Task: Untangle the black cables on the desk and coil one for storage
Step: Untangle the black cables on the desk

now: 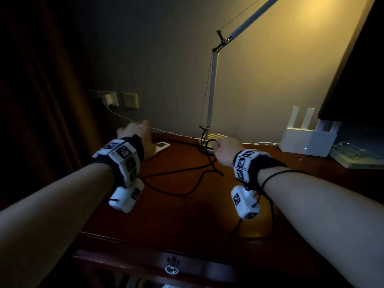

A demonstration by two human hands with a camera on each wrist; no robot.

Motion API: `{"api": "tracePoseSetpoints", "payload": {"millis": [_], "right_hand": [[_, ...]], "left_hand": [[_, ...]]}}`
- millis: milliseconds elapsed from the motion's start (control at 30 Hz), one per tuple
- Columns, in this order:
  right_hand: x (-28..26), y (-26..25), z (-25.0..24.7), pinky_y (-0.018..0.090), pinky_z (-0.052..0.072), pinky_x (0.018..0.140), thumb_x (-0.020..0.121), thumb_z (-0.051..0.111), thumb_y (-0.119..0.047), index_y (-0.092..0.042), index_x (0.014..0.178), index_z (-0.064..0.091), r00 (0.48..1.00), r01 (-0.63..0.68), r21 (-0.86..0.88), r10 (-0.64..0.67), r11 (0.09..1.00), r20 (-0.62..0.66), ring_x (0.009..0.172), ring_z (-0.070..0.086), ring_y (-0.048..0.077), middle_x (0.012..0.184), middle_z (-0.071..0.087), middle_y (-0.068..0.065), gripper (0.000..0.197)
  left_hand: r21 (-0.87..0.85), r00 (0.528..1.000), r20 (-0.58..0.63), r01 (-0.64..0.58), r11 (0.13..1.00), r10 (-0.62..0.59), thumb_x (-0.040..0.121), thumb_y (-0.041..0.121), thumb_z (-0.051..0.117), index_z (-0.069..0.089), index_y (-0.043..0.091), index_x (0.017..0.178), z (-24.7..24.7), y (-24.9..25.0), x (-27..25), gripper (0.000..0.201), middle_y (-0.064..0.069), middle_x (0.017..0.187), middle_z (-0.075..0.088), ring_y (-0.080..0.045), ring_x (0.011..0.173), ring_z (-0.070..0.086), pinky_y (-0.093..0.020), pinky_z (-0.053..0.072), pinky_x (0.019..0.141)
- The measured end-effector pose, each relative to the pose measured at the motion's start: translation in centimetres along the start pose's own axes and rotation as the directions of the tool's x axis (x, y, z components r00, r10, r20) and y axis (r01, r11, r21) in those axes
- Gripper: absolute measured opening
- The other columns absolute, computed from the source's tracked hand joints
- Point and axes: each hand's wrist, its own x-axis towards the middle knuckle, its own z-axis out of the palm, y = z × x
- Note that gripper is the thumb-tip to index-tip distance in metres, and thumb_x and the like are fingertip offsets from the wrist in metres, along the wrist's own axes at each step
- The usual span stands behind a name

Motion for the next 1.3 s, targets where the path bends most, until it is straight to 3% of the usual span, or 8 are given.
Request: {"api": "tracePoseSetpoints", "payload": {"millis": [200,367,500,667,833,1000,1167,1300], "right_hand": [[0.8,-3.3,-0.1,0.032,0.042,0.065,0.103,0.034,-0.029,-0.005,0.092,0.058,0.993,0.116,-0.042,-0.117,0.992,-0.032,0.079,0.056,0.029,0.092,0.061,0.013,0.035],[0.3,-1.2,-0.4,0.028,0.036,0.053,0.104,0.029,-0.038,-0.008,0.077,0.056,0.997,0.063,0.027,-0.062,0.998,-0.045,0.058,0.051,0.019,0.067,0.054,0.006,0.049],[0.2,1.8,-0.5,0.033,0.047,0.065,0.103,0.03,-0.038,-0.002,0.088,0.062,0.998,-0.036,0.052,0.039,0.998,-0.05,0.074,0.06,0.029,0.082,0.063,0.015,0.05],[0.1,0.5,-0.1,0.031,0.038,0.065,0.105,0.027,-0.033,-0.005,0.088,0.054,0.999,-0.01,0.087,0.015,0.996,-0.052,0.076,0.053,0.027,0.079,0.055,0.011,0.043],[0.2,-2.2,-0.1,0.03,0.034,0.063,0.105,0.029,-0.033,-0.011,0.093,0.048,0.994,0.059,0.132,-0.047,0.989,-0.095,0.074,0.049,0.026,0.079,0.05,0.007,0.032],[-0.1,-0.9,-0.1,0.03,0.037,0.063,0.104,0.032,-0.034,-0.006,0.096,0.058,0.997,0.03,0.146,-0.02,0.989,-0.071,0.075,0.053,0.026,0.083,0.056,0.01,0.039],[-0.7,1.1,-0.7,0.037,0.056,0.07,0.104,0.032,-0.037,-0.003,0.094,0.06,0.998,-0.059,0.13,0.062,0.99,-0.018,0.075,0.069,0.029,0.087,0.069,0.014,0.045],[-0.7,-0.3,-0.8,0.032,0.042,0.053,0.104,0.033,-0.034,-0.006,0.091,0.053,0.999,0.015,0.164,-0.007,0.986,-0.045,0.072,0.06,0.03,0.081,0.06,0.012,0.037]], "left_hand": [[-0.065,0.888,0.077,-0.45,0.891,0.454,0.093,0.03,0.049,0.055,0.027,0.12,1.7,7.7,-1.4,0.028,-0.006,0.114,0.064,-0.027,0.101,0.06,-0.041,0.051,0.088],[-0.079,0.996,0.02,-0.081,0.994,0.083,0.091,0.024,0.053,0.06,0.021,0.116,0.9,4.2,0.4,0.026,-0.007,0.099,0.053,-0.027,0.09,0.057,-0.039,0.051,0.076],[-0.015,0.98,-0.1,0.17,0.985,-0.171,0.088,0.023,0.06,0.053,0.015,0.117,-0.4,-1.6,0.8,0.031,-0.014,0.113,0.053,-0.034,0.106,0.053,-0.046,0.036,0.099],[0.092,1.0,0.002,0.007,0.996,-0.008,0.086,0.034,0.06,0.053,0.023,0.121,0.5,0.3,0.3,0.037,-0.006,0.118,0.056,-0.028,0.118,0.048,-0.052,0.022,0.107],[-0.135,0.927,0.023,-0.368,0.92,0.375,0.094,0.04,0.05,0.06,0.028,0.122,1.4,7.6,-0.9,0.032,-0.006,0.11,0.065,-0.027,0.099,0.06,-0.039,0.05,0.089],[-0.023,0.98,-0.064,-0.191,0.981,0.189,0.095,0.031,0.049,0.063,0.021,0.105,0.8,6.8,-0.3,0.02,-0.004,0.093,0.057,-0.023,0.088,0.055,-0.043,0.041,0.097],[-0.092,0.969,-0.166,0.171,0.981,-0.184,0.088,0.025,0.058,0.059,0.016,0.107,-1.0,0.4,0.3,0.021,-0.015,0.109,0.057,-0.035,0.105,0.055,-0.047,0.029,0.104],[-0.023,0.979,-0.134,0.152,0.988,-0.153,0.084,0.031,0.062,0.052,0.017,0.116,-0.7,0.5,0.0,0.037,-0.013,0.116,0.057,-0.034,0.111,0.053,-0.052,0.022,0.108]]}}
